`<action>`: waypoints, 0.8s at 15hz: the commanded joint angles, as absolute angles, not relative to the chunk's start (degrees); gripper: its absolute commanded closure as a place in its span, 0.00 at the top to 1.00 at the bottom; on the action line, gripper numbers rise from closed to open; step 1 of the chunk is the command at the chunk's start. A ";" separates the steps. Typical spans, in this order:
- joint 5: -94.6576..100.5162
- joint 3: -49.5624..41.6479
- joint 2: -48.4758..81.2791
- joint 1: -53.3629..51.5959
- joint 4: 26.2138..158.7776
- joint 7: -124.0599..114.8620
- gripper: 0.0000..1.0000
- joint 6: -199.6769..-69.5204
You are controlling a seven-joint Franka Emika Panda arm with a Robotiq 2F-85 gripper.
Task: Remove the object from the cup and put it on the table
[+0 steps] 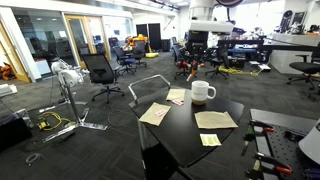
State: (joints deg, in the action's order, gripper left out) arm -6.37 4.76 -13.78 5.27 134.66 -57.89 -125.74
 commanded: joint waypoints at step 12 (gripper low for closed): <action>9.60 10.75 -7.33 0.61 139.89 -98.70 0.04 -135.69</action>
State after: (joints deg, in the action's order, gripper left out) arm 8.44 10.57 -9.58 2.07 139.41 -93.70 -133.40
